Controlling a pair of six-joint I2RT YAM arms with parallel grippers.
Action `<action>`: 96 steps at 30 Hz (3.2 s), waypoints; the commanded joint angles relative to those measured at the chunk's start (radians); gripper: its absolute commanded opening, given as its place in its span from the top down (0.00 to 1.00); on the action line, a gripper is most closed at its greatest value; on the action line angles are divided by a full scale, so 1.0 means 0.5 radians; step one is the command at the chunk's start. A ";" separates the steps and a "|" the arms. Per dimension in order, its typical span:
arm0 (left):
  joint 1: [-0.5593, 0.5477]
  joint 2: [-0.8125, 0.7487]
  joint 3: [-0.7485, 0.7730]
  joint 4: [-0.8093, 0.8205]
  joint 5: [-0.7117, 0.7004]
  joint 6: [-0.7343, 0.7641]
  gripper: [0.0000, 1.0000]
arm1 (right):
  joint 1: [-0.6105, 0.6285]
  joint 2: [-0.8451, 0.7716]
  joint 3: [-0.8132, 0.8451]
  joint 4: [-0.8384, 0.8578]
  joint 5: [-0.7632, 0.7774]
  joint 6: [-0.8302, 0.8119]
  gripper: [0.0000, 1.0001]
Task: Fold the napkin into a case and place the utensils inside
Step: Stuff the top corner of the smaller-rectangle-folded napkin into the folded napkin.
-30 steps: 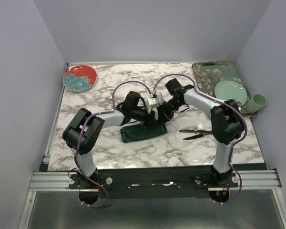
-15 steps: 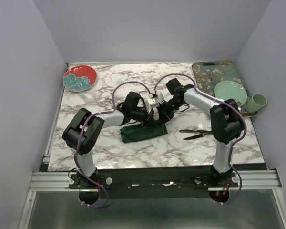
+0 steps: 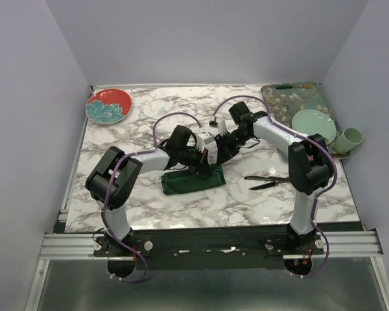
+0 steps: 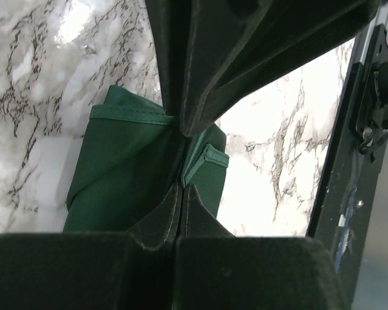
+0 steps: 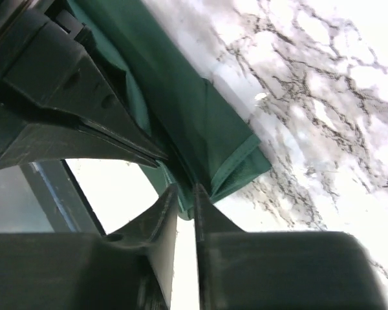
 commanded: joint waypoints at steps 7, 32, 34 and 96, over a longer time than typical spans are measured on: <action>-0.013 -0.031 -0.065 -0.009 -0.162 -0.315 1.00 | 0.013 -0.027 -0.099 0.172 0.117 0.181 0.91; -0.016 -0.120 -0.136 -0.072 -0.328 -0.514 1.00 | 0.086 0.298 -0.167 0.356 0.282 0.516 0.92; -0.013 -0.135 -0.105 -0.156 -0.334 -0.521 1.00 | 0.086 0.310 -0.158 0.341 0.344 0.516 0.92; 0.070 0.144 0.220 -0.816 -0.356 -0.689 1.00 | 0.347 -0.193 -0.544 0.826 0.636 0.184 0.62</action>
